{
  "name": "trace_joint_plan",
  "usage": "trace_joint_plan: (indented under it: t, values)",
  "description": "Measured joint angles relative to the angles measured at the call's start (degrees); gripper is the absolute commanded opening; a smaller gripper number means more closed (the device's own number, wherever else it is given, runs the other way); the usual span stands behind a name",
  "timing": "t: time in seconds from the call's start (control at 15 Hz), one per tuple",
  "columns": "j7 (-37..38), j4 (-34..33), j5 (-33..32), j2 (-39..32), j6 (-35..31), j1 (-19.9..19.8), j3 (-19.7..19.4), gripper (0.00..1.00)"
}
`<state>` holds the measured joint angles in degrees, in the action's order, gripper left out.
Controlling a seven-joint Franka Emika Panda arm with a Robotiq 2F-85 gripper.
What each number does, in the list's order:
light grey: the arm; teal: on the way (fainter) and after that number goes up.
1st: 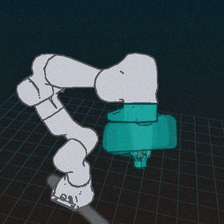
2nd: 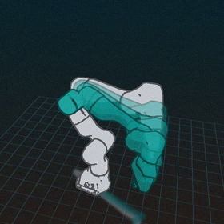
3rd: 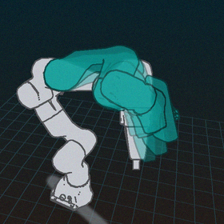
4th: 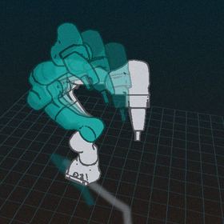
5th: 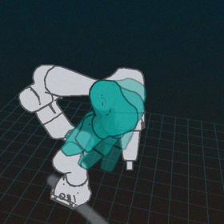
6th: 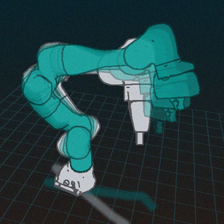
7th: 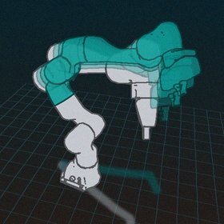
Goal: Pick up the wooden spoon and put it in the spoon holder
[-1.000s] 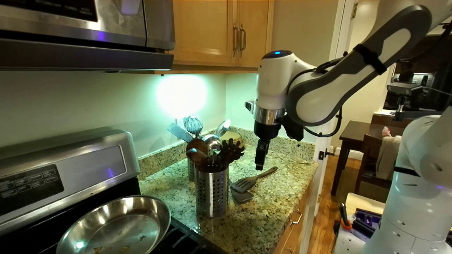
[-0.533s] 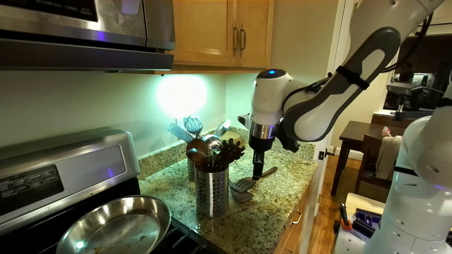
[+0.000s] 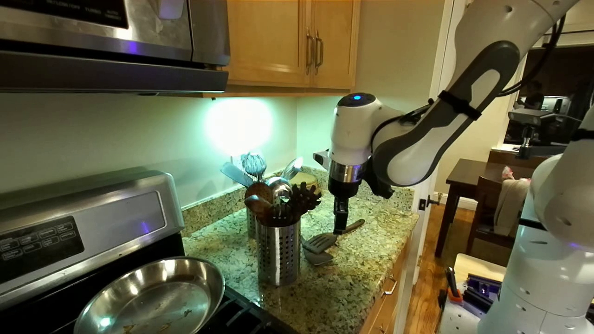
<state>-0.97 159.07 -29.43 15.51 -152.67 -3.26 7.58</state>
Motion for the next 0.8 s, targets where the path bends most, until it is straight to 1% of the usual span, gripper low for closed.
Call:
trace_joint_plan:
  t: [0.07,0.27,0.53,0.8]
  values:
    - [0.1,-0.1,-1.2,0.0,-0.2,0.0,0.2,1.0]
    - [1.2,-0.1,-8.2,-1.3,-3.8,-0.8,0.4,1.0]
    - [3.8,-0.1,-16.8,-5.8,-8.9,-3.0,0.1,1.0]
    - [6.8,-0.1,-23.5,-10.6,-11.9,-4.9,-0.7,1.0]
